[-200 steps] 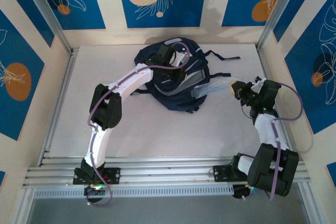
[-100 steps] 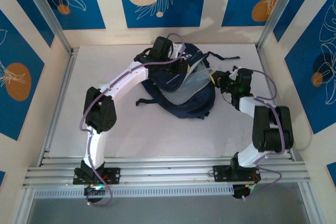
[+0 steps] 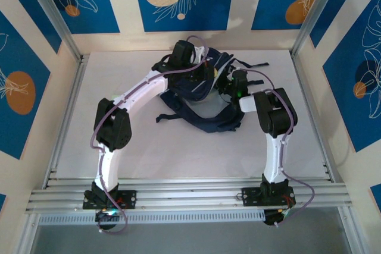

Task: Pack the student bag
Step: Place the book in the student bag, then close the student bag at the top-center of the table.

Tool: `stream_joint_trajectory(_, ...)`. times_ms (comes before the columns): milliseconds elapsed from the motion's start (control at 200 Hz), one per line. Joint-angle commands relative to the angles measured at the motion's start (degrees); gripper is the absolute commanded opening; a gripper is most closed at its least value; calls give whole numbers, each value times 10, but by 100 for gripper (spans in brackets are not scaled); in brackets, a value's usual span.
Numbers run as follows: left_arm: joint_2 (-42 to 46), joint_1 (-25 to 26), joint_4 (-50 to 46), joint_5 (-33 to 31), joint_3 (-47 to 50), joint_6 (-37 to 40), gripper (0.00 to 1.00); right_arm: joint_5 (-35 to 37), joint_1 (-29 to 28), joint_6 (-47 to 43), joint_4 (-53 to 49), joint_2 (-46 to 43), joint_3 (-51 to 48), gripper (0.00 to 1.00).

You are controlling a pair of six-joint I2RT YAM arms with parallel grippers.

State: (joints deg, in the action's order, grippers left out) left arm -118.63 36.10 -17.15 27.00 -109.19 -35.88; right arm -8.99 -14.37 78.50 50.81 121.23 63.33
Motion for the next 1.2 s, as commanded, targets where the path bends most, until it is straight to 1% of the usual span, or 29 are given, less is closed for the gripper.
stream_joint_trajectory(0,58,2,110,43,5,-25,0,76,-5,10,-48,9,34,4)
stream_joint_trajectory(65,61,0,116,33,15,-25,0,62,2,13,-65,5,46,11)
stream_joint_trajectory(135,61,-6,123,20,23,-24,0,48,7,10,-80,-16,35,26)
stream_joint_trajectory(225,53,-13,142,10,35,-35,0,44,14,-6,-138,-73,1,45)
stream_joint_trajectory(320,44,-17,160,1,43,-46,0,36,28,-33,-199,-145,-49,59)
stream_joint_trajectory(390,39,-17,156,-13,43,-36,0,6,47,-59,-243,-199,-81,63)
stream_joint_trajectory(515,30,-16,155,-20,48,-32,0,-49,87,-125,-355,-299,-130,67)
stream_joint_trajectory(555,25,-16,156,-15,48,-34,0,-55,97,-155,-400,-334,-142,68)
stream_joint_trajectory(610,20,-16,151,0,45,-32,0,-44,104,-201,-469,-385,-154,69)
stream_joint_trajectory(635,18,-16,142,4,42,-25,9,-34,103,-223,-503,-406,-155,70)
stream_joint_trajectory(710,22,-18,78,0,28,21,41,-4,100,-277,-592,-467,-152,72)
stream_joint_trajectory(745,29,-21,52,-10,30,39,51,6,99,-295,-623,-490,-150,72)
stream_joint_trajectory(760,34,-23,45,-13,34,46,57,9,98,-301,-635,-500,-150,72)
stream_joint_trajectory(795,47,-29,39,-18,50,55,66,18,96,-313,-659,-519,-147,72)
stream_joint_trajectory(940,115,-66,69,-49,160,54,75,55,71,-342,-724,-565,-131,72)
stream_joint_trajectory(1075,164,-107,109,-89,269,38,76,64,34,-341,-733,-562,-115,72)
stream_joint_trajectory(1195,180,-140,150,-125,350,17,77,75,-7,-323,-720,-537,-111,72)
